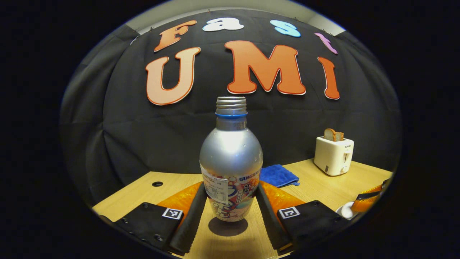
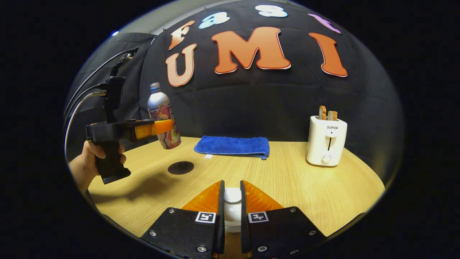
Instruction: Open the teacup lid with one hand, grasp the water bottle and pour water into the teacup with the other hand; after pouring, place the water bottle on the coaster and then close the teacup lid.
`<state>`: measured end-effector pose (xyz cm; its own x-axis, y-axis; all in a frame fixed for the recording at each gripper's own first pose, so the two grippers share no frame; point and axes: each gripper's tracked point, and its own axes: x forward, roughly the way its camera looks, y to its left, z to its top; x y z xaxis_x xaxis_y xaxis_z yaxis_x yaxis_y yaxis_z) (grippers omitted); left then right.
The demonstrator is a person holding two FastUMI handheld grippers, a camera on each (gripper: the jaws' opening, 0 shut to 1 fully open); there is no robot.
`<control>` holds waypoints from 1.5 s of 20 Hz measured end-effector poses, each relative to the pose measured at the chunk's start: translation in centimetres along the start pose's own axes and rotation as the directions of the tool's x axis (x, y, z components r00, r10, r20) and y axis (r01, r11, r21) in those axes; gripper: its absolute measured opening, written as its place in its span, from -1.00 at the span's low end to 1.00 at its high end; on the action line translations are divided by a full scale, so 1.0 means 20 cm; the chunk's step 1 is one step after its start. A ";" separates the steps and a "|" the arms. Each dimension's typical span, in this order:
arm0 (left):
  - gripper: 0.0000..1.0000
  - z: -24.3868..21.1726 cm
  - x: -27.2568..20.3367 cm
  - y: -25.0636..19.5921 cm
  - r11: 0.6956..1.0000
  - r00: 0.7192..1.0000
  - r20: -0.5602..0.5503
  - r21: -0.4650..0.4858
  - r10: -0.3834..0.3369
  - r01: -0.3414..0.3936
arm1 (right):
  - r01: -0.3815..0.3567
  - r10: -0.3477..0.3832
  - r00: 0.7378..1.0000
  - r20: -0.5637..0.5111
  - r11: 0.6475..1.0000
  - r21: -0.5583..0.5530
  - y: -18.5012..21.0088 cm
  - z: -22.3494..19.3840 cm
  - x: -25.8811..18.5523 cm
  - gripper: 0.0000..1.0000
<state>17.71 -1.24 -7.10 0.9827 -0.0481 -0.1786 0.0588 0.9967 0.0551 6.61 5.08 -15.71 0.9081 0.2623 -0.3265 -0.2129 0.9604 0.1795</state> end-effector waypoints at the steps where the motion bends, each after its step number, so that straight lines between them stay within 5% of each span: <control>1: 0.63 -0.03 0.01 0.00 1.000 1.000 -0.011 -0.016 -0.004 0.004 | 0.002 -0.002 1.000 -0.002 1.000 -0.002 0.00 -0.01 0.01 -0.63; 10: 0.60 -0.18 0.09 0.01 0.993 0.995 -0.094 -0.113 -0.030 0.019 | -0.007 0.007 1.000 -0.002 1.000 0.009 0.02 -0.06 0.03 -0.63; 16: 0.63 -0.32 0.15 0.03 0.984 0.983 -0.172 -0.174 -0.066 0.036 | -0.021 0.020 0.999 0.029 1.000 0.004 0.04 -0.02 0.01 -0.21; 23: 0.63 -0.46 0.21 0.05 0.990 0.964 -0.260 -0.137 -0.046 0.010 | -0.005 0.004 0.996 0.090 1.000 0.004 0.00 0.09 -0.07 0.34; 30: 0.75 -0.52 0.23 0.05 0.993 0.951 -0.303 -0.116 -0.056 0.022 | 0.031 -0.030 0.995 0.096 1.000 -0.002 -0.06 0.12 -0.13 0.41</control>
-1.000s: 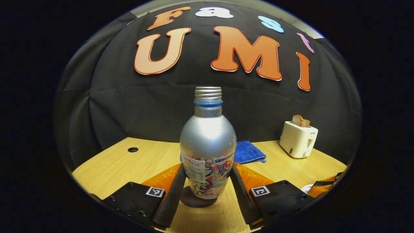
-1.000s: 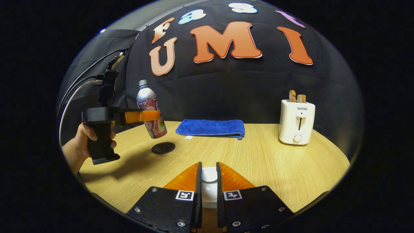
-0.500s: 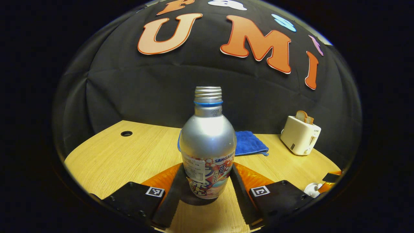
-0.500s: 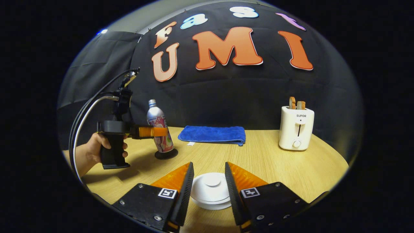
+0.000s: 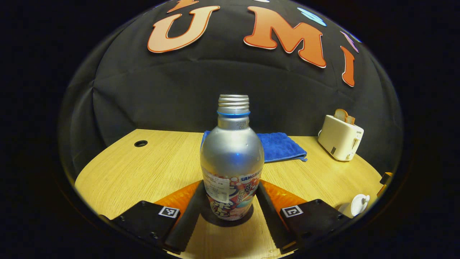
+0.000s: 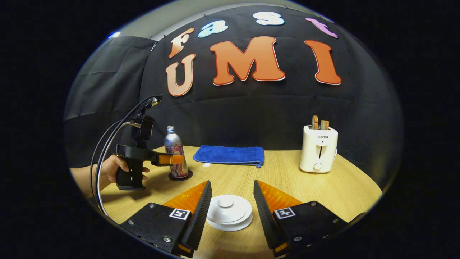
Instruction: Open the teacup lid with one hand, grasp the water bottle and pour water into the teacup with the other hand; after pouring, place the water bottle on the coaster and then close the teacup lid.
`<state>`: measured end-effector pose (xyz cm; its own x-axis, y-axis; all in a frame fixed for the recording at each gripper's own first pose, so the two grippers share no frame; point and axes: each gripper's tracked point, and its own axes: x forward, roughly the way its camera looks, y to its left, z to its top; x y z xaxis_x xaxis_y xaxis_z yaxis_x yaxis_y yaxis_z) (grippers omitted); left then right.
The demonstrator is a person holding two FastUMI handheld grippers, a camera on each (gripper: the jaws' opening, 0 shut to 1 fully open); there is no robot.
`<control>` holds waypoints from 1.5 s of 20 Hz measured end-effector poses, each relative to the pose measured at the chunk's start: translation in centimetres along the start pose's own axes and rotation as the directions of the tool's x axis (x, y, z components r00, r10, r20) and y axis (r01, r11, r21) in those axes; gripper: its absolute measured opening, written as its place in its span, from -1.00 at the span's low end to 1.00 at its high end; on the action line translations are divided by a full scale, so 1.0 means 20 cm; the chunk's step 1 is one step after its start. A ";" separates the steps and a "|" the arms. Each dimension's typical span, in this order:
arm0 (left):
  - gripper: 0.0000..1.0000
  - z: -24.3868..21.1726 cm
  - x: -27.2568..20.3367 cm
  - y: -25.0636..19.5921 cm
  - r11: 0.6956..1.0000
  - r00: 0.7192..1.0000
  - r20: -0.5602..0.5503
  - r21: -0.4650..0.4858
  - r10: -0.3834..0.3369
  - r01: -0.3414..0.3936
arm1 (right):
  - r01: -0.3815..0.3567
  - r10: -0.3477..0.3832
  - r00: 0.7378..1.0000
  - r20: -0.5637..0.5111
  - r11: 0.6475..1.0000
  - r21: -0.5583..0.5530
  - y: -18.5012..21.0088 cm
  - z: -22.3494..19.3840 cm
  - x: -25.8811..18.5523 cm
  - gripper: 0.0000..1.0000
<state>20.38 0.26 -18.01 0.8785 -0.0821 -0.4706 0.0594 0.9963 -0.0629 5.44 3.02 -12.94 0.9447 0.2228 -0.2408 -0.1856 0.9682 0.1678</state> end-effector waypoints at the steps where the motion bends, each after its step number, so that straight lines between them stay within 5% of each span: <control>1: 0.94 -0.01 0.00 0.01 1.000 1.000 -0.008 -0.003 0.001 -0.001 | 0.005 -0.005 1.000 0.002 1.000 0.001 0.00 0.01 -0.01 0.41; 10: 0.97 0.00 -0.19 -0.07 0.998 0.998 0.010 -0.027 -0.058 0.058 | 0.066 -0.065 0.996 0.056 0.998 -0.017 -0.05 0.13 -0.16 0.40; 16: 0.94 0.11 -0.38 -0.14 0.996 0.992 0.109 0.062 -0.065 0.058 | 0.110 -0.108 0.990 0.094 0.994 -0.010 -0.08 0.20 -0.30 0.51; 22: 0.96 0.25 -0.67 -0.19 0.997 0.967 0.244 0.056 -0.068 0.056 | 0.139 -0.136 0.979 0.149 0.990 -0.010 -0.06 0.29 -0.40 0.51; 30: 0.96 0.34 -0.99 -0.22 0.997 0.924 0.379 0.080 -0.042 0.012 | 0.169 -0.159 0.955 0.249 0.985 -0.019 -0.03 0.42 -0.44 0.75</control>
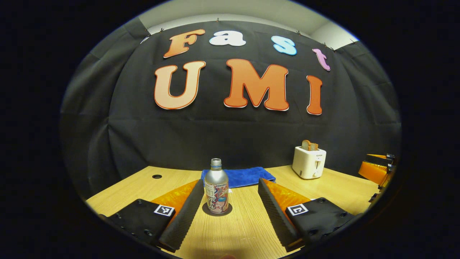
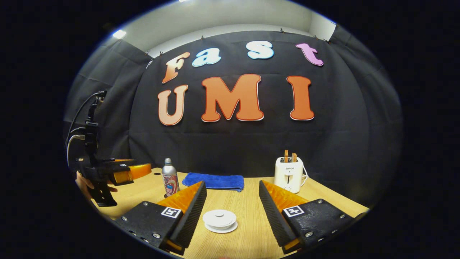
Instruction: Open the teacup lid with one hand, grasp the water bottle and pour water into the teacup with the other hand; after pouring, place the water bottle on the coaster and then close the teacup lid.
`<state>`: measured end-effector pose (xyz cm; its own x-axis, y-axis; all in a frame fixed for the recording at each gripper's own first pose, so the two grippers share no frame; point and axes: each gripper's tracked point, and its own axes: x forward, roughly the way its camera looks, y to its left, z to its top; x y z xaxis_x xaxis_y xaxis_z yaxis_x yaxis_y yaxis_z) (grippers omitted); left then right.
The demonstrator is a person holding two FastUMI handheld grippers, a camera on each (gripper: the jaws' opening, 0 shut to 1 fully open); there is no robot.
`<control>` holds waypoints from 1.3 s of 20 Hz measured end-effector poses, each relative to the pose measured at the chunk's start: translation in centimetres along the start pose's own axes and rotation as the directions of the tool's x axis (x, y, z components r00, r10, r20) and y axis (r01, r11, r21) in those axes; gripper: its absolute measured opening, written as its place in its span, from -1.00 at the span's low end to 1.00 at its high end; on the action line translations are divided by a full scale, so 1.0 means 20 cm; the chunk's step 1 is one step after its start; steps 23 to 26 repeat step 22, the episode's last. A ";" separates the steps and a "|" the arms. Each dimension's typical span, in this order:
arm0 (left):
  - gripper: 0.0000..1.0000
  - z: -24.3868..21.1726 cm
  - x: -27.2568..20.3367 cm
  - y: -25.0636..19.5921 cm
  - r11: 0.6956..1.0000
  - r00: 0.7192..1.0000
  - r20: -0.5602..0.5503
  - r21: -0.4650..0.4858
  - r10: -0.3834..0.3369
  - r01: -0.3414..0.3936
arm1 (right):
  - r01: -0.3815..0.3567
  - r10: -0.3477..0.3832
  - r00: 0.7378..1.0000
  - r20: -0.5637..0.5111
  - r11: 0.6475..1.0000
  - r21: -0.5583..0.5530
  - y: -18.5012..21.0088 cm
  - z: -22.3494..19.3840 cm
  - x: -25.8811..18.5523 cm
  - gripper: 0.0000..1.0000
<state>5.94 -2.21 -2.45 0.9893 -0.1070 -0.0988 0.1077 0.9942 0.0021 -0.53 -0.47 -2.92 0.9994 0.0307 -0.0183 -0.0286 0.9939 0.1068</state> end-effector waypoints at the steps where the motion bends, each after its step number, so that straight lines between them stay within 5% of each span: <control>1: 0.96 0.02 -0.03 0.00 1.000 1.000 0.016 0.007 0.007 -0.007 | 0.004 -0.004 1.000 0.010 1.000 -0.009 0.00 0.01 0.01 0.75; 15: 0.95 0.09 -0.18 0.03 0.994 0.987 0.125 0.025 0.100 -0.104 | 0.016 -0.012 0.999 0.044 0.996 -0.092 0.06 0.01 0.10 0.77; 26: 0.93 0.06 -0.18 0.05 0.994 0.987 0.123 0.015 0.103 -0.106 | 0.007 -0.004 0.999 0.035 0.996 -0.084 0.09 -0.01 0.12 0.78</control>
